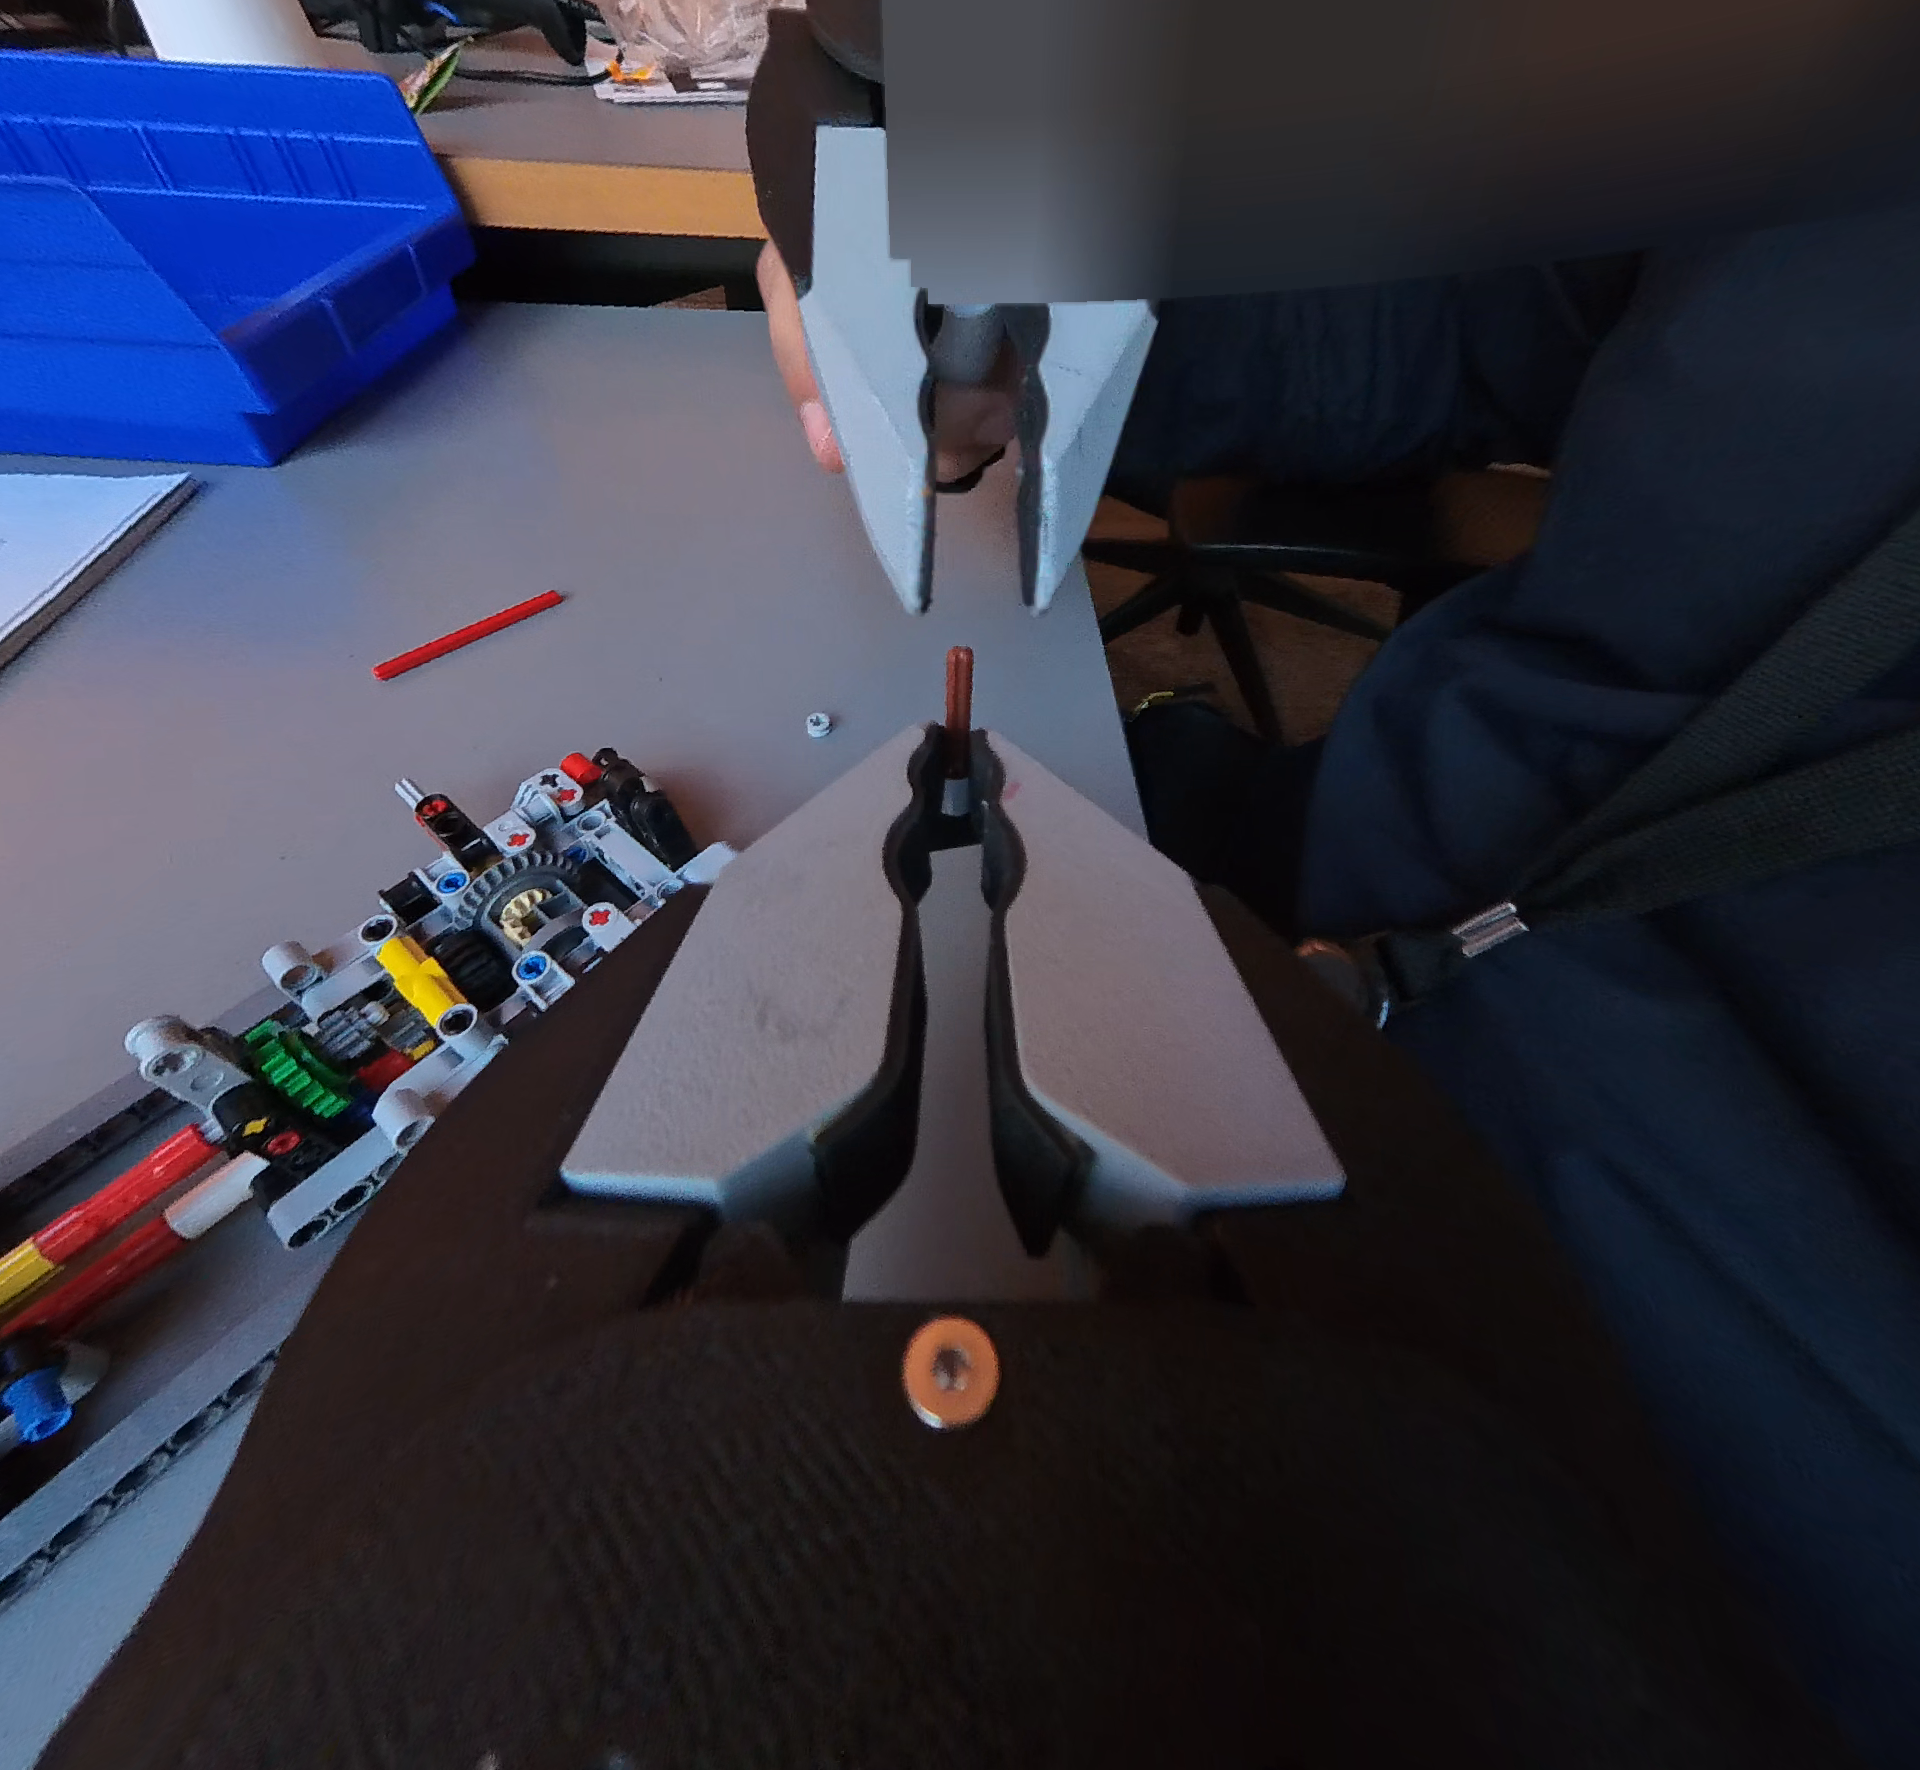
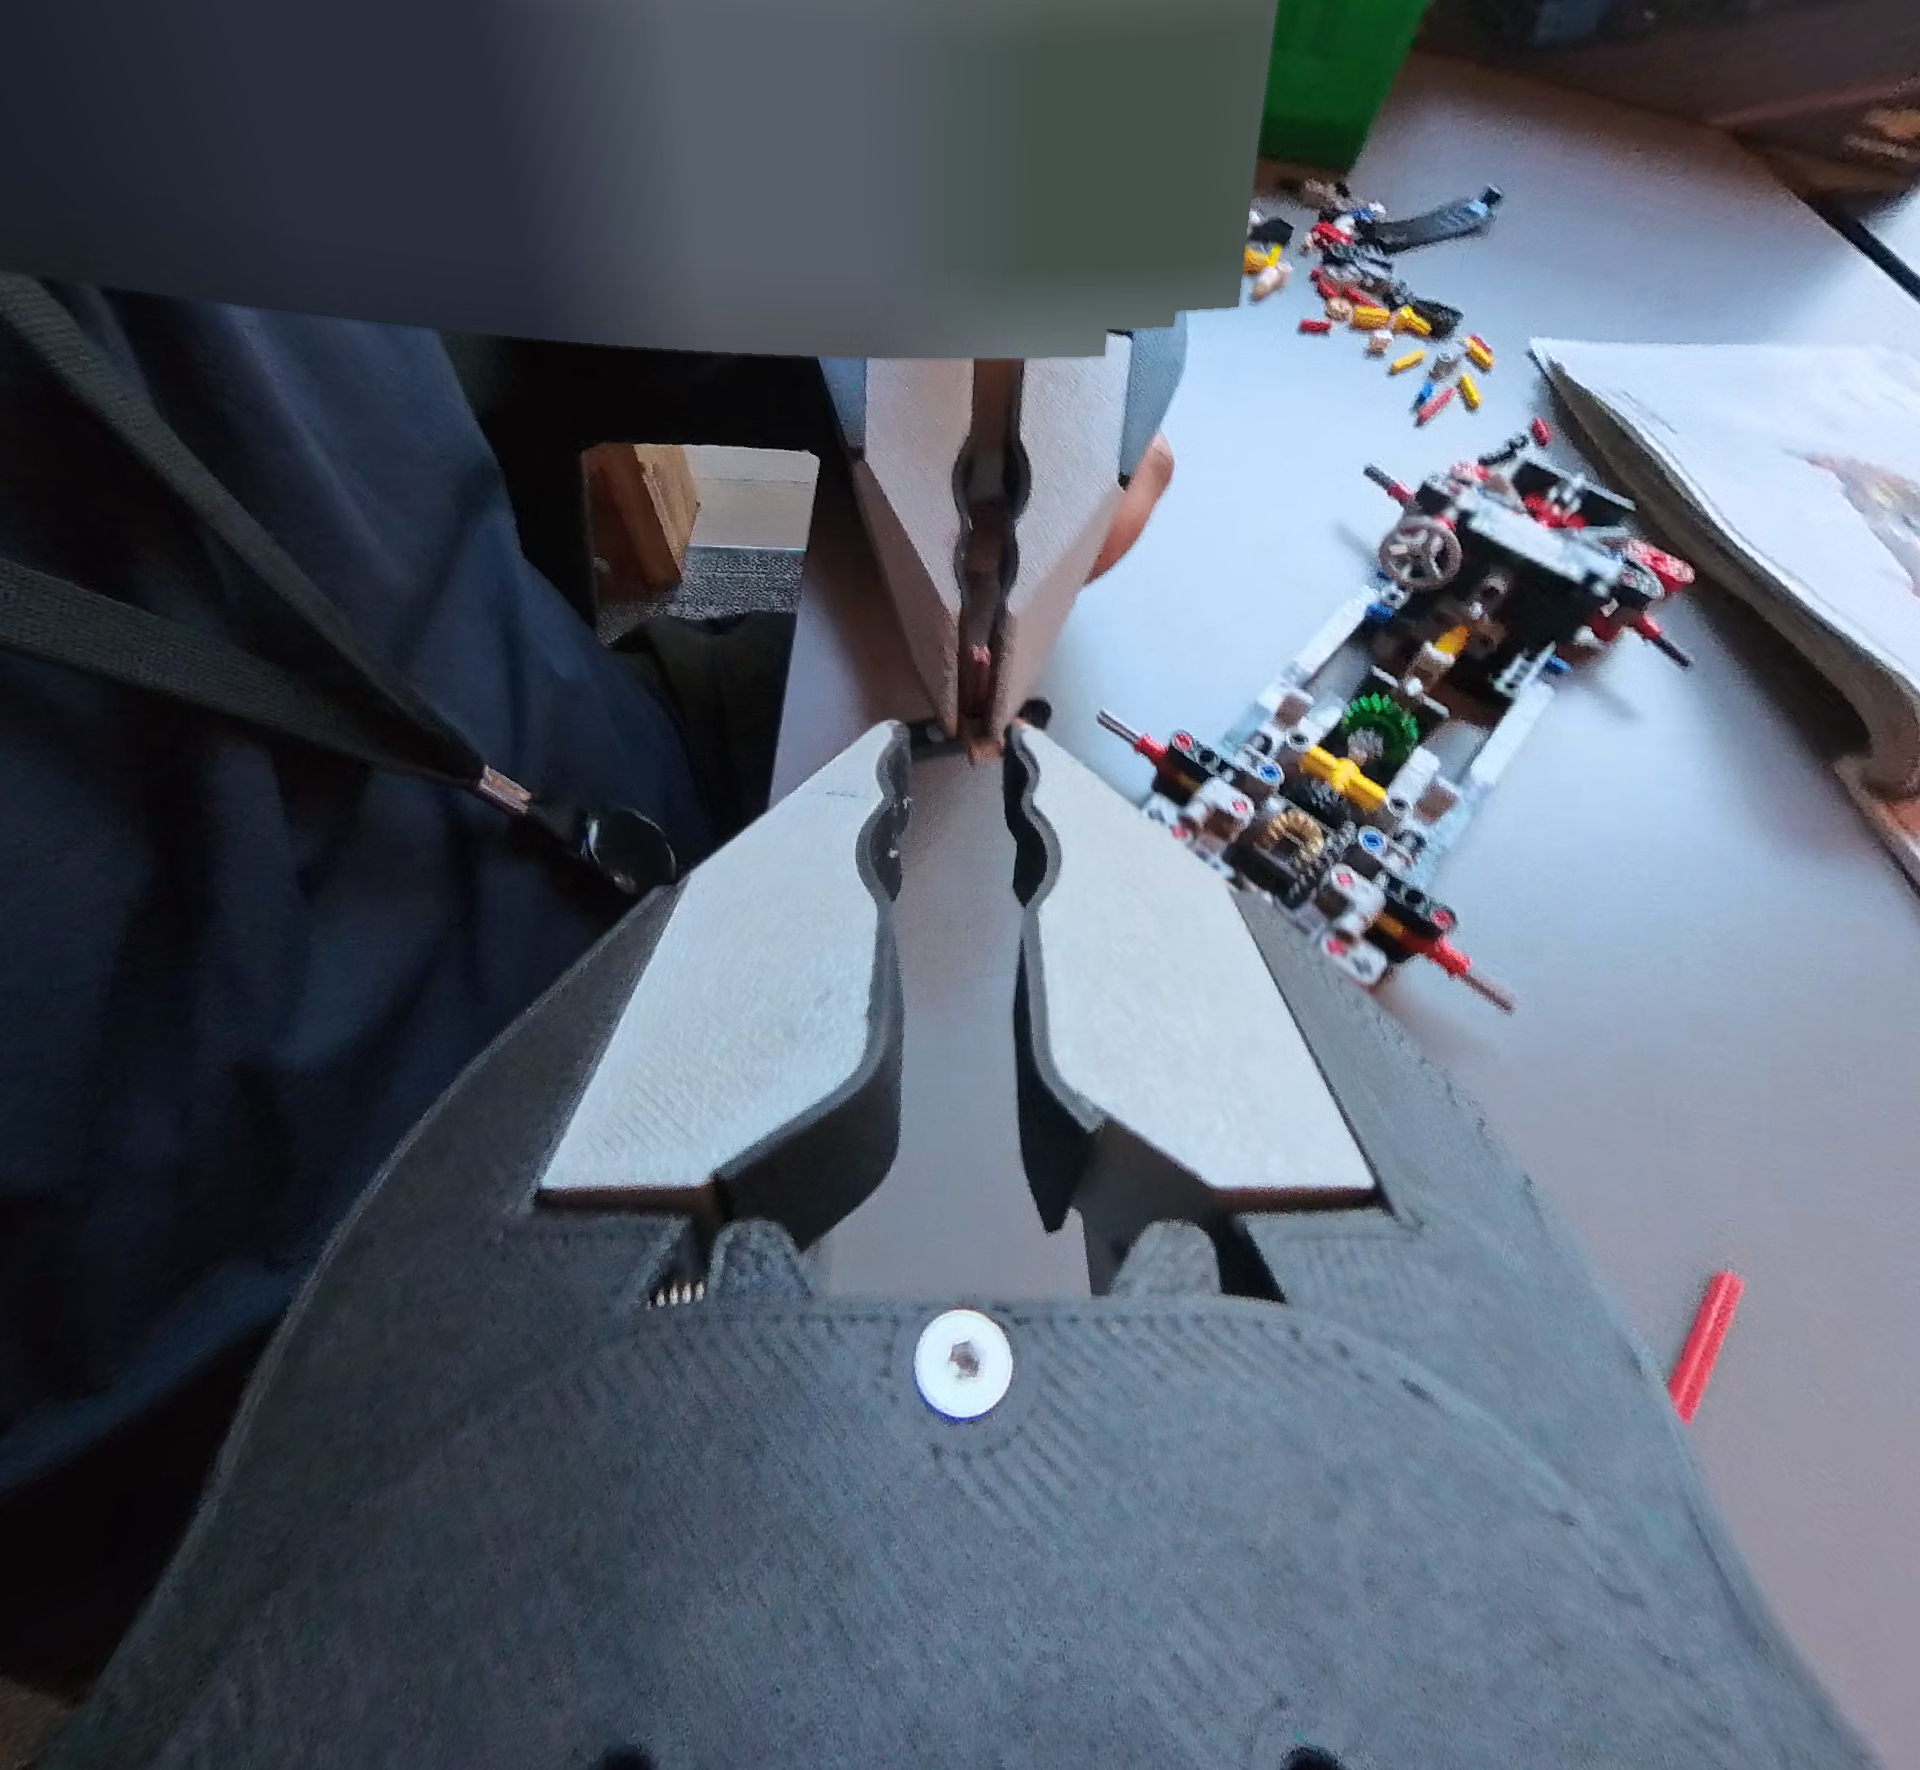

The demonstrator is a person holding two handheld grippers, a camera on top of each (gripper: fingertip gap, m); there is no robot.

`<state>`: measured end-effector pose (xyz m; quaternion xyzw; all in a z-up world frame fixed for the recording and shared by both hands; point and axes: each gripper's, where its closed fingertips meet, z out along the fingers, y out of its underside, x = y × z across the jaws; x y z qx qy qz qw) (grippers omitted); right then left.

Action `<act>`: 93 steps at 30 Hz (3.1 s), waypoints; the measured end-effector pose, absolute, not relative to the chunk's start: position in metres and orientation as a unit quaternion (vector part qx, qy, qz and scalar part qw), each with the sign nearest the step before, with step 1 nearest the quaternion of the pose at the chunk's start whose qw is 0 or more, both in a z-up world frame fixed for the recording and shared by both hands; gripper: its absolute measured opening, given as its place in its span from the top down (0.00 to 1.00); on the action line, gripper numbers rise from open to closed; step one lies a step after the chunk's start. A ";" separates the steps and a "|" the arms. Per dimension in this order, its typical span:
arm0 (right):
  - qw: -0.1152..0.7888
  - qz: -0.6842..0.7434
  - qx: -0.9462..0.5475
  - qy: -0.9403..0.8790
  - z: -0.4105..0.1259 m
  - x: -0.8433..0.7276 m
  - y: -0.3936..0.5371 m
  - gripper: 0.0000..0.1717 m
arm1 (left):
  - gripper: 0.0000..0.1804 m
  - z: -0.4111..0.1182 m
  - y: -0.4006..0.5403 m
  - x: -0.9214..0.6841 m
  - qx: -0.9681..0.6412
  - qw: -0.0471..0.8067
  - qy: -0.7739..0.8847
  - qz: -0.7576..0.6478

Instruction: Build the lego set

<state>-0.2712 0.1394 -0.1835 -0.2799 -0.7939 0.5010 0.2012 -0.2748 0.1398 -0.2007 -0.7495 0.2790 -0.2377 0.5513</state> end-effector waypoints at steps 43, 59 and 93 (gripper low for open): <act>0.198 0.520 -0.297 -0.776 -0.184 -0.288 0.134 0.93 | 0.99 -0.197 0.146 -0.277 -0.755 0.575 0.242 -0.203; 0.197 0.537 -0.318 -0.756 -0.186 -0.292 0.135 0.99 | 0.99 -0.199 0.149 -0.278 -0.761 0.575 0.236 -0.184; 0.241 0.527 -0.375 -0.724 -0.182 -0.303 0.142 1.00 | 0.99 -0.196 0.155 -0.291 -0.758 0.603 0.223 -0.110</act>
